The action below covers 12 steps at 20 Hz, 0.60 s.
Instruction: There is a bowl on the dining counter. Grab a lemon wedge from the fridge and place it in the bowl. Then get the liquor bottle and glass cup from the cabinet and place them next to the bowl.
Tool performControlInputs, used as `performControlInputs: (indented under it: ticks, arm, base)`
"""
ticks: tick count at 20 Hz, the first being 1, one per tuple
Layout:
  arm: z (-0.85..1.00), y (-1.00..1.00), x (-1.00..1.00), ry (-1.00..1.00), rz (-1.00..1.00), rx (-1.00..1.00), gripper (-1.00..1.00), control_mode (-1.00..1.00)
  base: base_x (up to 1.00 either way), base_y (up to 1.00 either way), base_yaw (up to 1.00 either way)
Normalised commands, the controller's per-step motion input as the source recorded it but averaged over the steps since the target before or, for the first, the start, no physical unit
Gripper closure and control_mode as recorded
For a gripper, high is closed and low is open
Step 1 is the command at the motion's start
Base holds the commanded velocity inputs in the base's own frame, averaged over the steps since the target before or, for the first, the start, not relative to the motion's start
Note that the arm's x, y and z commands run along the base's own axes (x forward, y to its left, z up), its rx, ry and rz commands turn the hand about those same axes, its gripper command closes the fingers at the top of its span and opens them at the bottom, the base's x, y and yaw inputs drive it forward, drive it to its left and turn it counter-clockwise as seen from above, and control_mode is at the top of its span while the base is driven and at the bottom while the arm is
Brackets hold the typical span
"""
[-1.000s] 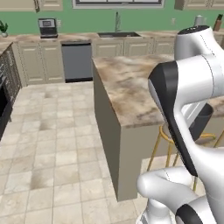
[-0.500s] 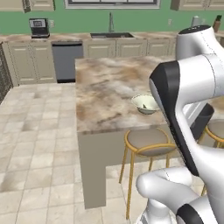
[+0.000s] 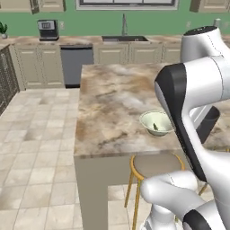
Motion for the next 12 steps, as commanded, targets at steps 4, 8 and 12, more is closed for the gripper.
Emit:
performControlInputs:
  ticks: [4, 8, 12]
  arm:
    - [0.0, 0.0, 0.0, 0.0, 0.0, 0.0, 1.0, 1.0]
    - [0.0, 0.0, 0.0, 0.0, 0.0, 0.0, 1.0, 1.0]
    - [-0.1, 0.3, 0.47, 0.17, 0.09, 0.0, 1.0, -1.0]
  base:
    - [0.91, 0.0, 0.13]
    - [0.83, 0.0, 0.14]
    - [0.16, 0.05, 0.03]
